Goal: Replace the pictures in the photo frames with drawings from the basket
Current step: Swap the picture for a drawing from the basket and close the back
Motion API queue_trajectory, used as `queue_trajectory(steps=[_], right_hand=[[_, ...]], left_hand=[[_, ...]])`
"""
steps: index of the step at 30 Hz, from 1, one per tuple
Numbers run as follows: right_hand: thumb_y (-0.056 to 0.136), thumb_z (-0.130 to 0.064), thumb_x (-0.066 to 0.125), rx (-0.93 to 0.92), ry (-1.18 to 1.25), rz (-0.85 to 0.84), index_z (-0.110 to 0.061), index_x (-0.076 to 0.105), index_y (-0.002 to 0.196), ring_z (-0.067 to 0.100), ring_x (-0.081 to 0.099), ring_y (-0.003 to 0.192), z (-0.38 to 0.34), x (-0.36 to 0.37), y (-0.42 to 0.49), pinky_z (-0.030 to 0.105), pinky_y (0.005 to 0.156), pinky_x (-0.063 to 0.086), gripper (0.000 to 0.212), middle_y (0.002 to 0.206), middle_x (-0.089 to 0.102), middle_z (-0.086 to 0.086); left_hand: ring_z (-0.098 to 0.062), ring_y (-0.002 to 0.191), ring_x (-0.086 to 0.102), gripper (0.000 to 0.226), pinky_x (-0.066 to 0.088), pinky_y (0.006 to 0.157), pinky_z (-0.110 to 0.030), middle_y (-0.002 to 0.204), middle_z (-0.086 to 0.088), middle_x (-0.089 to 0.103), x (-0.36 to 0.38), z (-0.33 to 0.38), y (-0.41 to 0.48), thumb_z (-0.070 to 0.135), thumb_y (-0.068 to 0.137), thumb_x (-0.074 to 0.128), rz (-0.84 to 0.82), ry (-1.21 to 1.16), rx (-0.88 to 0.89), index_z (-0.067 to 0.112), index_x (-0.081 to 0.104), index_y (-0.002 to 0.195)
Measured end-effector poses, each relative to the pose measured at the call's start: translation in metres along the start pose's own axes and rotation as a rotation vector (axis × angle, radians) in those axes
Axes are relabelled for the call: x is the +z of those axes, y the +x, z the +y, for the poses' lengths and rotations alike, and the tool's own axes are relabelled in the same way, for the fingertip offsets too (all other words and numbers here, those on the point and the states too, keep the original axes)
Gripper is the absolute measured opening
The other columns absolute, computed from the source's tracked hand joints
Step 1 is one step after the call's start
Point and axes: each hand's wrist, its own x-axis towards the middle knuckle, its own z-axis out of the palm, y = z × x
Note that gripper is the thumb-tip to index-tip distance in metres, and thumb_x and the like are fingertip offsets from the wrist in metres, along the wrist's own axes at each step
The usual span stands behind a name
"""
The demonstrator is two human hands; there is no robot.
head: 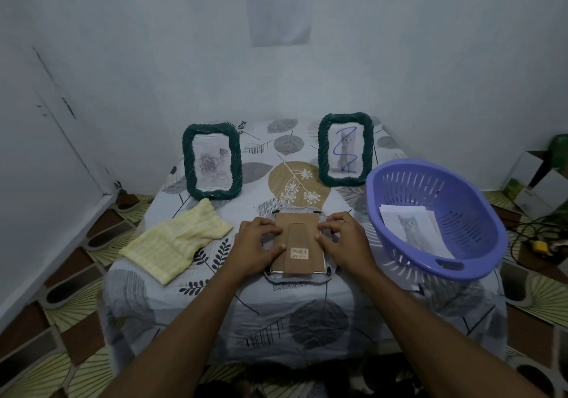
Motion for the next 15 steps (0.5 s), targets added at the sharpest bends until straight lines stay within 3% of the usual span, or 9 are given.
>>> queue_trajectory(steps=[11, 15], right_hand=[[0.08, -0.019, 0.075, 0.02, 0.008, -0.024, -0.011, 0.076, 0.101, 0.01, 0.055, 0.096, -0.0029, -0.0031, -0.0019, 0.02, 0.083, 0.041, 0.023, 0.107, 0.056, -0.001], [0.079, -0.016, 0.075, 0.051, 0.033, -0.039, -0.012, 0.076, 0.097, 0.01, 0.057, 0.092, -0.0056, -0.0051, 0.0008, 0.023, 0.082, 0.047, 0.019, 0.104, 0.057, -0.001]], left_hand=[[-0.018, 0.117, 0.04, 0.042, 0.034, 0.099, -0.028, 0.125, 0.001, 0.055, -0.002, -0.0035, 0.0013, 0.033, 0.078, 0.076, -0.007, -0.052, 0.008, 0.018, 0.067, 0.117], [-0.019, 0.117, 0.037, 0.029, 0.032, 0.101, -0.032, 0.122, -0.002, 0.051, -0.0041, -0.005, 0.0084, 0.031, 0.083, 0.072, -0.032, -0.059, 0.006, 0.02, 0.07, 0.109]])
